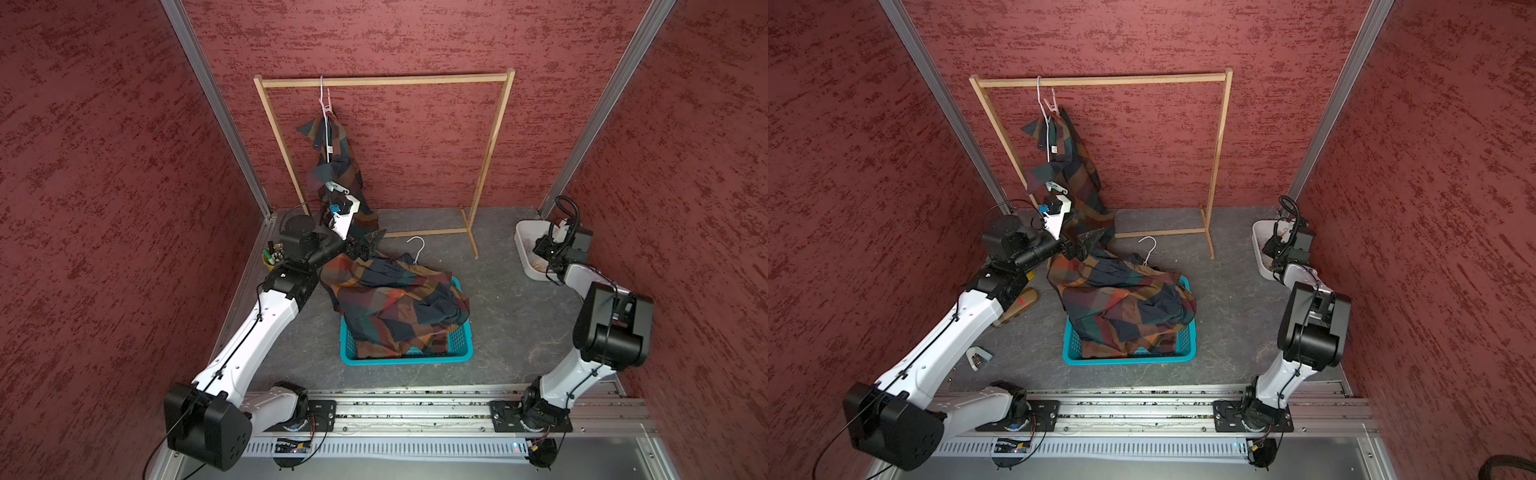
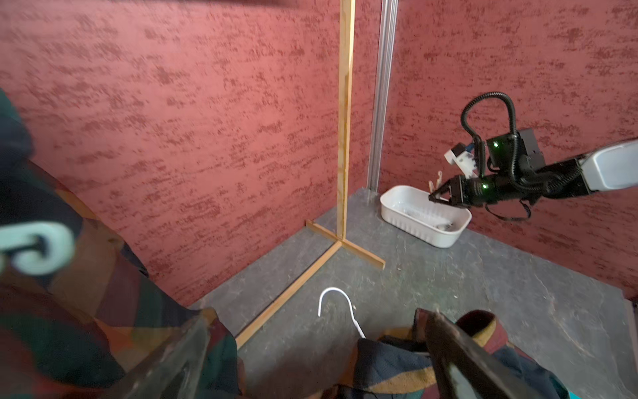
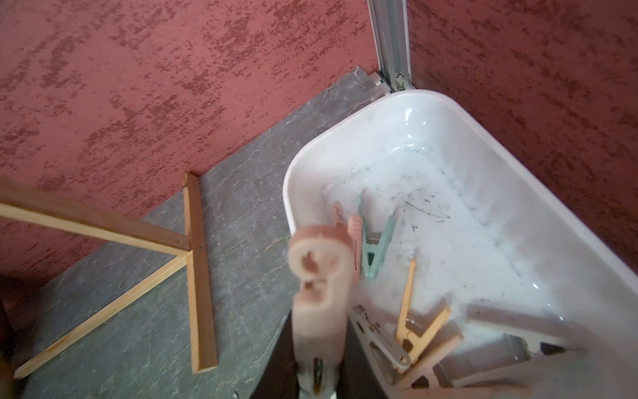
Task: Remove the clothespins securing long-sleeve shirts to the hanger
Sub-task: Place the clamp in the storage box, then pick up the hanger from the bin.
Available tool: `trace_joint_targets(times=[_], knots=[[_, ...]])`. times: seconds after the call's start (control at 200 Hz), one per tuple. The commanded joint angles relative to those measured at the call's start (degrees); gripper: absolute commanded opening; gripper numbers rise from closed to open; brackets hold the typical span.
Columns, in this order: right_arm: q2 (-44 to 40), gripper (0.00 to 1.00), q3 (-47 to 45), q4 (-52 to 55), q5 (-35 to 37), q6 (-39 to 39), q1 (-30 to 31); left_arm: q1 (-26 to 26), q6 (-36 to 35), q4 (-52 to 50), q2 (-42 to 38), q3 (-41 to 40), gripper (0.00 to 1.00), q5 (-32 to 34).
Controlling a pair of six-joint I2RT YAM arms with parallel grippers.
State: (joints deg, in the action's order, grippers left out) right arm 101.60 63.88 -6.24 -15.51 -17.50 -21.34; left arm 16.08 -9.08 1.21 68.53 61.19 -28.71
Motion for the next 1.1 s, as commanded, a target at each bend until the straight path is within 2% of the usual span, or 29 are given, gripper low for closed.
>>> trace_joint_targets(times=[0.0,0.115,0.15,0.19,0.255,0.326,0.486,0.641,0.746,0.942,1.092], knots=[[4.2,0.0,4.32,0.69,-1.83,-1.72,-1.84,0.01,-2.05,-4.01,1.86,2.52,1.0,-4.56],[8.2,0.0,6.43,1.8,-2.83,-2.1,-2.74,0.85,-3.78,-6.75,3.99,3.72,1.0,-6.57],[8.75,0.03,6.31,1.53,-3.03,-2.39,-2.74,0.98,-4.34,-7.13,4.41,3.92,1.0,-6.94],[9.25,0.11,6.26,1.33,-3.29,-2.74,-2.77,1.08,-4.75,-7.57,4.95,3.99,1.0,-7.79],[9.8,0.31,6.18,0.89,-3.77,-3.02,-2.83,1.23,-5.46,-8.64,5.93,4.7,1.0,-9.8],[10.02,0.4,6.08,0.44,-4.23,-2.94,-2.83,1.45,-6.07,-9.73,7.14,5.62,1.0,-11.41],[7.69,0.43,5.36,-0.66,-4.61,-2.59,-2.91,2.05,-8.32,-12.92,10.19,8.34,1.0,-14.57],[1.01,0.47,1.85,-3.62,-5.55,-2.65,-2.83,2.97,-11.62,-15.89,13.23,11.21,1.0,-16.61],[-4.76,0.48,-1.86,-5.5,-6.51,-1.67,-1.86,4.64,-16.31,-22.11,15.79,14.87,0.99,-16.78],[-13.75,0.48,-7.42,-6.87,-7.43,0.16,5.28,8.76,-22.98,-30.3,19.43,19.76,0.98,-14.89],[-18.0,0.48,-9.38,-6.83,-7.83,1.08,11.2,11.79,-27.71,-36.81,22.71,24.81,0.96,-10.27]])
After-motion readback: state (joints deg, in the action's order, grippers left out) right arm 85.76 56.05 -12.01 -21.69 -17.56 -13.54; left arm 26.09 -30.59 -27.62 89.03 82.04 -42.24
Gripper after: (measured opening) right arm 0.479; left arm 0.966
